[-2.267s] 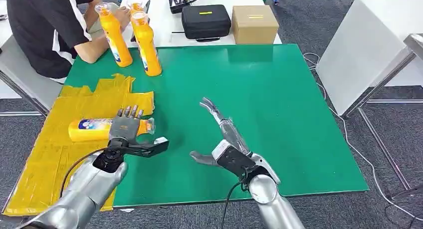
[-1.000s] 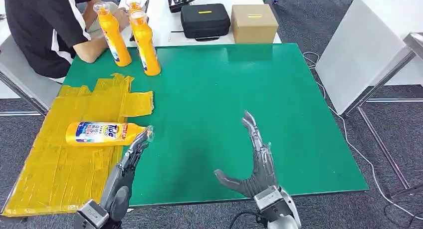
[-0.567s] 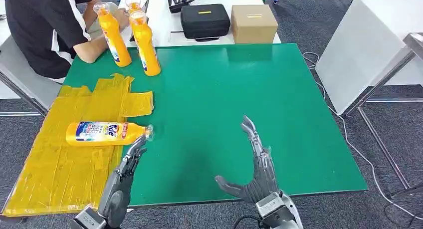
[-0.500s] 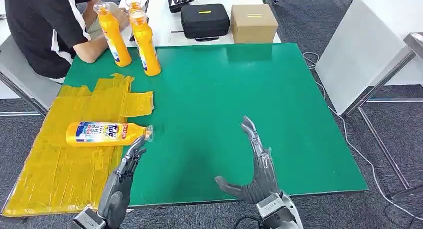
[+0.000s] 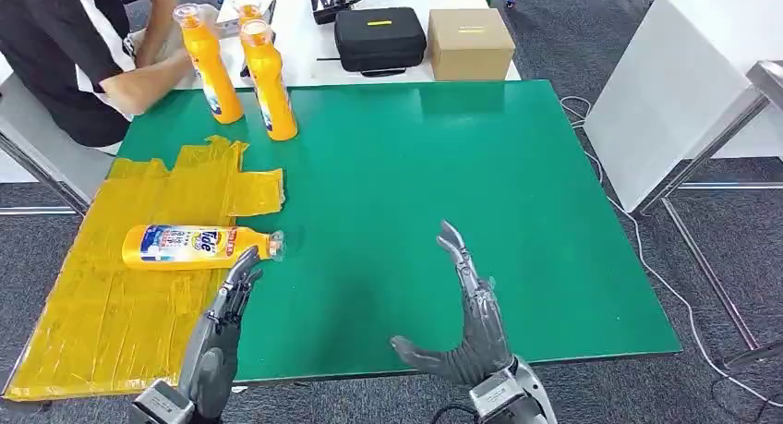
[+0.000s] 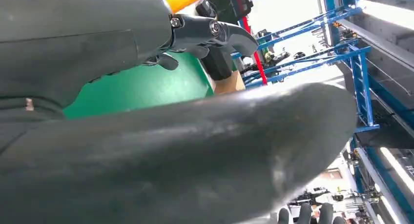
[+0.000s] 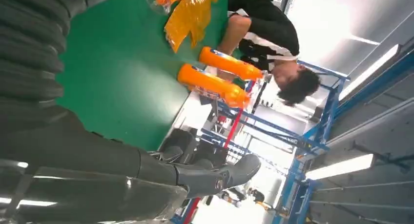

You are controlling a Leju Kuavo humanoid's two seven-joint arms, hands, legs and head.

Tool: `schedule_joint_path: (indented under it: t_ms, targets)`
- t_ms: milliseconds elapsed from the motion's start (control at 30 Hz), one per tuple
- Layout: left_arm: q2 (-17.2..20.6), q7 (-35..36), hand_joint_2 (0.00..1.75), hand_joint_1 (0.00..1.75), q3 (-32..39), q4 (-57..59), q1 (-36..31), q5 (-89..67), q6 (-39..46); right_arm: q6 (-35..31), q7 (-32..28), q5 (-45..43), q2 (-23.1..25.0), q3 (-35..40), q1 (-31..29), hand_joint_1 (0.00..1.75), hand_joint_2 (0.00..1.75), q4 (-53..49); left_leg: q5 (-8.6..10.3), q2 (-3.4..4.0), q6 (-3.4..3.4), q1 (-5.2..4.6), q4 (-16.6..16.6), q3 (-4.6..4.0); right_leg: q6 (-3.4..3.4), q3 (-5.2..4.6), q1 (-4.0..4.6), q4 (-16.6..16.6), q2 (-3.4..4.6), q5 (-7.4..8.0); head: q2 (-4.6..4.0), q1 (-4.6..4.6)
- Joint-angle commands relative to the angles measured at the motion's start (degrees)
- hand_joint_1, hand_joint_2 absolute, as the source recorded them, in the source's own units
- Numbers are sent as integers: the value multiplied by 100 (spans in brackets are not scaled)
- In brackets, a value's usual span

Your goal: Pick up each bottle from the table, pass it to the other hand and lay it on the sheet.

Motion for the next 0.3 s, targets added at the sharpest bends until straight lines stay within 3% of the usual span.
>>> schedule_joint_path:
  t_ms: [33, 67, 100, 300]
  targets:
    - [15, -82, 0, 0, -62, 219, 8, -37, 75, -120, -61, 53, -182, 231, -26, 0, 175, 147, -12, 1, -16, 4, -8, 28, -3, 30, 3, -13, -1, -10, 0, 0]
    - [39, -113, 0, 0, -125, 210, 26, -21, 87, -129, -38, 39, -192, 260, -25, 0, 175, 133, -7, 1, -11, 2, -6, 17, -2, 19, 2, -9, 0, -6, 0, 0]
    - [38, -118, 175, 0, -141, 212, 14, -15, 90, -106, -15, 23, -202, 273, -34, 0, 175, 127, -12, 2, -16, 3, -8, 28, -3, 31, 2, -13, 0, -10, 0, 0]
    - [27, -119, 175, 0, -163, 317, -109, 22, 91, -40, 20, 18, -193, 298, -87, 0, 175, 126, -11, -1, -16, 4, -6, 26, -3, 29, 3, -11, -3, -10, 2, 0]
